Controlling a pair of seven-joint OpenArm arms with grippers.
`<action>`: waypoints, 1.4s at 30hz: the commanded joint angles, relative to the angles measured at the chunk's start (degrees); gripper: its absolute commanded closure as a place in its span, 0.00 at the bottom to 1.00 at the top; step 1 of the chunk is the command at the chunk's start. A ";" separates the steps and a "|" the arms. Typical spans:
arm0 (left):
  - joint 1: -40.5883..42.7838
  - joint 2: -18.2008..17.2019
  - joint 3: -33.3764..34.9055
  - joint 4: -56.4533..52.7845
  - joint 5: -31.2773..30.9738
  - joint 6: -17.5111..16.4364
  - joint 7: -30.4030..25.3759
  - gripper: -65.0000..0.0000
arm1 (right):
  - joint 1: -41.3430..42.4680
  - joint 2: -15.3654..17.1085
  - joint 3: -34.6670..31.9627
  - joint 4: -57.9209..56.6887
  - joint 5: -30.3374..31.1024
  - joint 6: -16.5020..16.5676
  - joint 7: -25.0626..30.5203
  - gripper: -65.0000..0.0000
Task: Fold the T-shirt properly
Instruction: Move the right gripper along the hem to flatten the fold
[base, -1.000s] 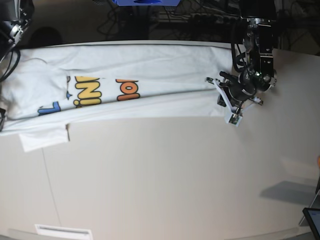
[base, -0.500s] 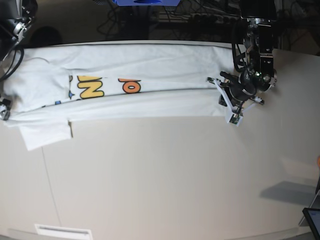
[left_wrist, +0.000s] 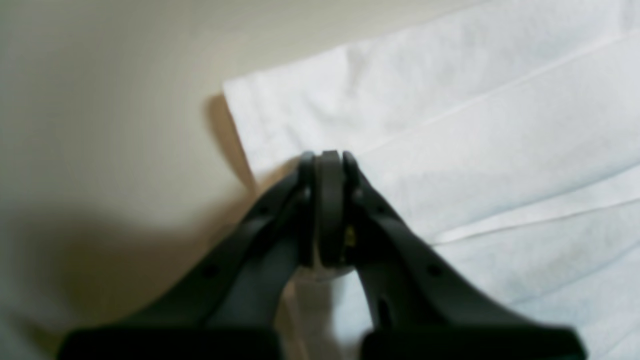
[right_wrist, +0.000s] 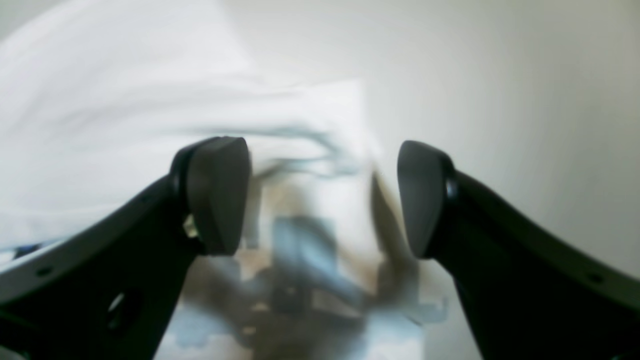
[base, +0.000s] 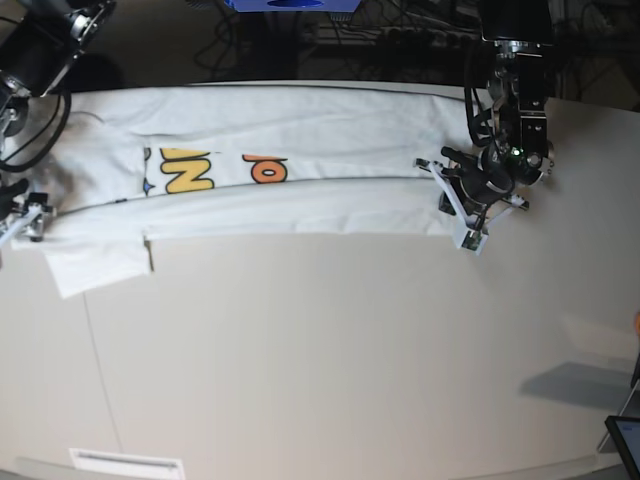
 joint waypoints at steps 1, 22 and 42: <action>-0.24 -0.47 -0.34 0.62 0.60 0.16 0.46 1.00 | 0.23 0.73 0.27 2.49 0.32 -0.29 0.48 0.32; 0.29 -0.47 -0.42 0.71 0.52 0.16 0.46 1.00 | 18.78 4.69 -14.68 -17.47 0.32 -0.03 3.82 0.32; 0.03 -0.47 -0.42 0.71 0.43 0.16 0.46 1.00 | 22.82 7.50 -17.40 -39.97 0.32 -0.03 15.95 0.33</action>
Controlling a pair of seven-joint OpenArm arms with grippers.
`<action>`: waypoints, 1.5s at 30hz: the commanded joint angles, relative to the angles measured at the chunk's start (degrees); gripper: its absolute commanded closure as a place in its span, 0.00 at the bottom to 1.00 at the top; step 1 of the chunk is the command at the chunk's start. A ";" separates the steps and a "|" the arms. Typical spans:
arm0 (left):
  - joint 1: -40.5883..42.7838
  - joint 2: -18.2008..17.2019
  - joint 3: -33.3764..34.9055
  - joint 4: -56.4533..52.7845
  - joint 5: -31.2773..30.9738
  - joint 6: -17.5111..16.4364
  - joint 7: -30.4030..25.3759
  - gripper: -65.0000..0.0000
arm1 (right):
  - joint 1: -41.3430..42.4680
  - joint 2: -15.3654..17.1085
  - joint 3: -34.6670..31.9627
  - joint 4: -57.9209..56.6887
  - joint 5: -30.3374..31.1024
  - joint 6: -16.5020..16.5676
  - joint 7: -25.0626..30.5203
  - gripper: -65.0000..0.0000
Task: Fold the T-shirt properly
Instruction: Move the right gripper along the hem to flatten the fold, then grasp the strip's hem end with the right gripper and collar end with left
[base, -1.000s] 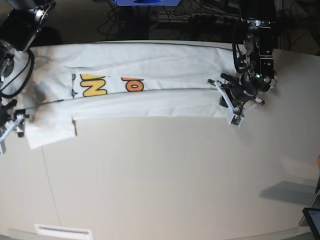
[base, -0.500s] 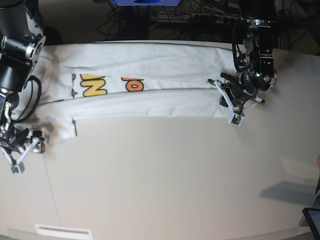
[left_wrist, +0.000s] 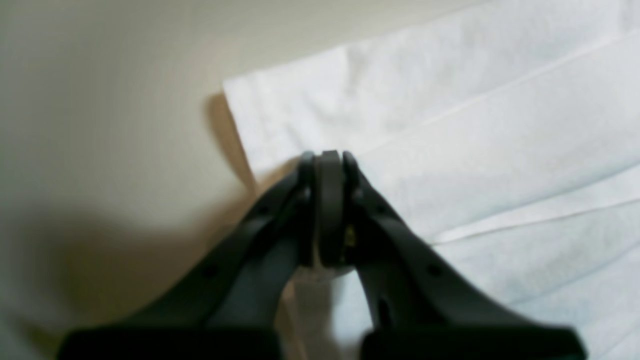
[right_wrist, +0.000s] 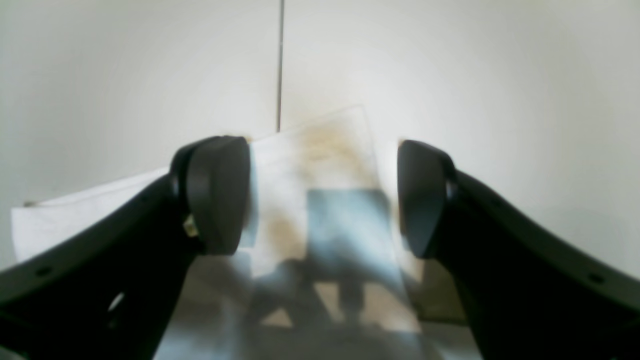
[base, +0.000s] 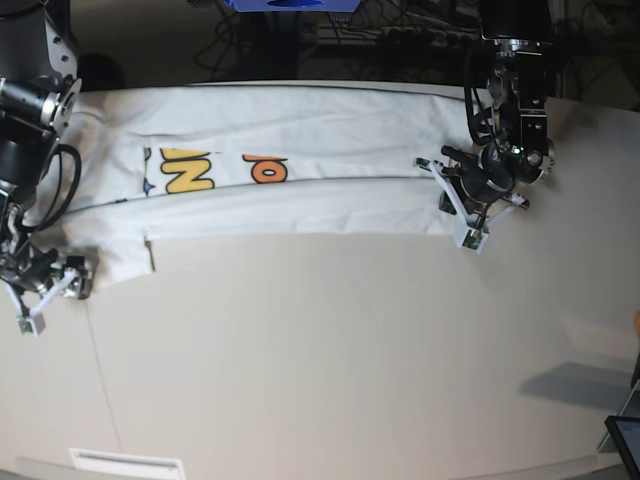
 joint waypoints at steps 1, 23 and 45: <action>-0.32 -0.54 -0.18 0.58 0.47 0.10 0.86 1.00 | 1.07 0.59 -0.05 0.27 0.28 0.17 -0.59 0.33; -0.58 0.61 -0.18 0.49 0.56 0.10 0.86 1.00 | -2.00 0.42 0.13 11.26 0.46 0.26 -7.98 1.00; -0.58 0.61 -0.09 0.23 0.56 0.19 0.86 1.00 | -14.14 -3.54 0.48 42.90 0.54 0.26 -25.38 1.00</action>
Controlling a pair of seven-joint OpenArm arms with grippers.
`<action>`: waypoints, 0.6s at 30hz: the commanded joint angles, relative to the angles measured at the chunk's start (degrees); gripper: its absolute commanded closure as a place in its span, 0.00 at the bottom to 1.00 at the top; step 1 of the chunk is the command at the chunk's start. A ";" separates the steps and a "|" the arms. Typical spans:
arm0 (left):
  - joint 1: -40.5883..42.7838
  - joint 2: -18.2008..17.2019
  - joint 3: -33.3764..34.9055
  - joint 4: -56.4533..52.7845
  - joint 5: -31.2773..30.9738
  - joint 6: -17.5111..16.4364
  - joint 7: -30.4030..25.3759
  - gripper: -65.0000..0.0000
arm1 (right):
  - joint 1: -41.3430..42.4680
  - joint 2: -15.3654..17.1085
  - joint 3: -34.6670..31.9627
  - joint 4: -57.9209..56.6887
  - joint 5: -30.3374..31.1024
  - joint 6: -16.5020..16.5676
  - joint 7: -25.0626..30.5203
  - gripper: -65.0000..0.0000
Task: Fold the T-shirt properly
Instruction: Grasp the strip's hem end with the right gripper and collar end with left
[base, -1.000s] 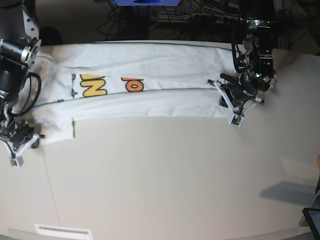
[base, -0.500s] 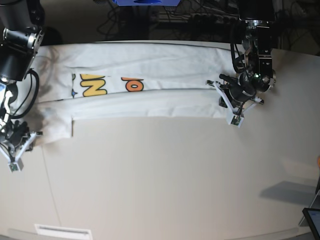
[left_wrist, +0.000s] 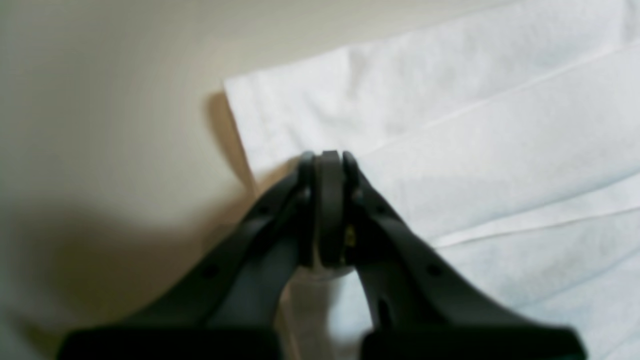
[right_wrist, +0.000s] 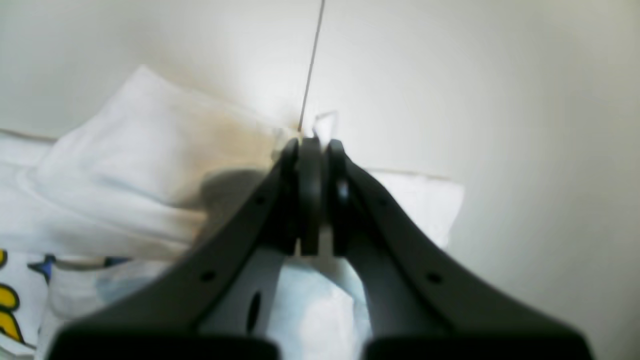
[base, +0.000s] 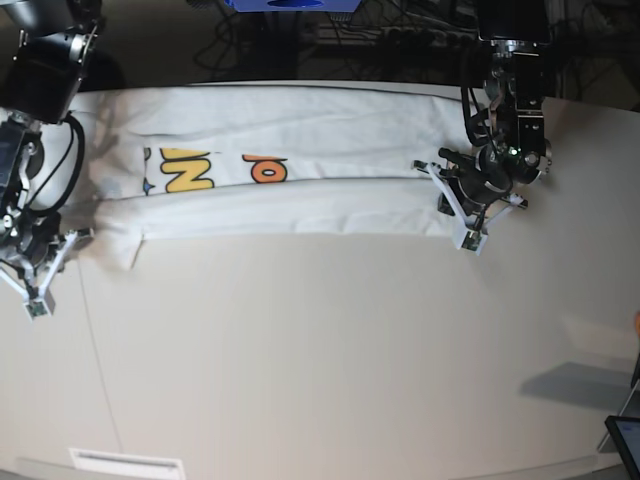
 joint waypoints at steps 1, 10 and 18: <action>-0.26 -0.38 -0.09 0.34 0.12 0.14 0.64 1.00 | 0.77 0.81 0.35 2.37 0.57 -0.31 0.52 1.00; -0.17 -0.73 -0.09 0.34 0.21 0.14 0.64 1.00 | -4.59 0.81 0.35 13.88 0.57 -0.31 -5.81 1.00; -0.17 -0.73 -0.09 0.43 0.21 0.14 0.64 1.00 | -11.01 0.72 1.49 19.77 0.57 -0.31 -6.43 1.00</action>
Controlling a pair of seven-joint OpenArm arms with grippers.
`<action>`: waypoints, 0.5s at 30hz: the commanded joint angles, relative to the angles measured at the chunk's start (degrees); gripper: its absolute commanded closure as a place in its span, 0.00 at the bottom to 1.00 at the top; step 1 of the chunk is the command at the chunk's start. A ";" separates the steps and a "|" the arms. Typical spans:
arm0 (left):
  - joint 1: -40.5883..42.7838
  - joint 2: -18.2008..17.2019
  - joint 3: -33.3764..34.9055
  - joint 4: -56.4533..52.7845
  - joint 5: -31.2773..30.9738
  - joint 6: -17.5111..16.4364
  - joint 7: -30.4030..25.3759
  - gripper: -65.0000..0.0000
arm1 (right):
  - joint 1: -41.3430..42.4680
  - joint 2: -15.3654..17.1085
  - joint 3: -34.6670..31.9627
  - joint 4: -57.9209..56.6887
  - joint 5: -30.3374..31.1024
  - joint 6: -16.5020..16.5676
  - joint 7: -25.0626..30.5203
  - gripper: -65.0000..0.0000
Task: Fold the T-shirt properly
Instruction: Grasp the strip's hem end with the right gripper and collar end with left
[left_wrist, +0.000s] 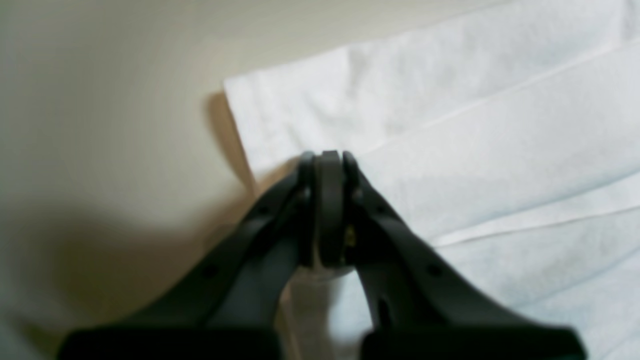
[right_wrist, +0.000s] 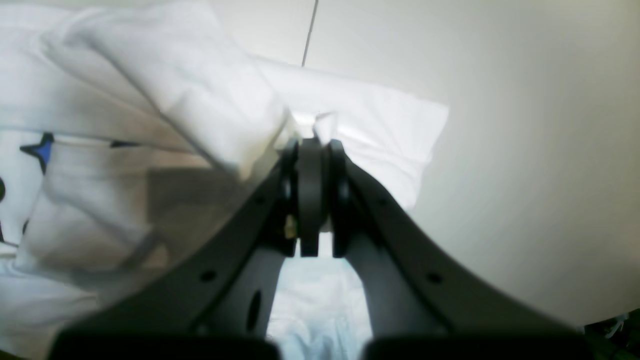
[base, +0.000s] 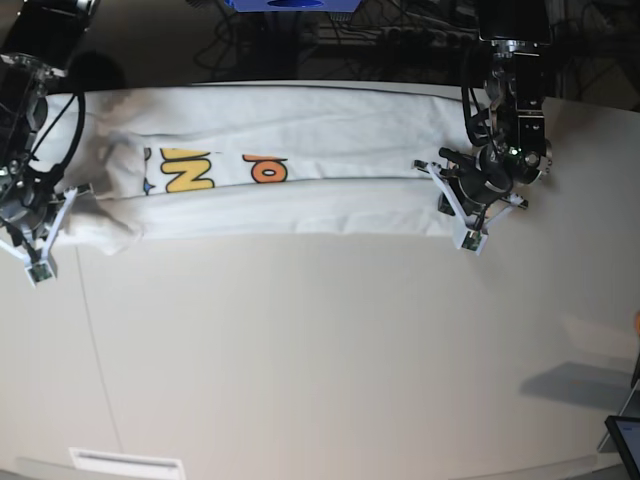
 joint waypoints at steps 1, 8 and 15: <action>-0.19 -0.55 -0.09 0.43 0.25 0.14 0.66 1.00 | 0.29 0.96 1.32 1.39 -0.15 -0.22 0.63 1.00; -0.28 -0.55 -0.09 0.60 0.25 0.14 0.66 1.00 | -2.79 0.96 3.87 4.82 -0.15 -0.22 0.54 1.00; -0.28 -0.55 -0.27 2.10 0.25 0.14 0.75 1.00 | -5.96 1.05 3.78 5.79 -0.15 -0.22 0.54 1.00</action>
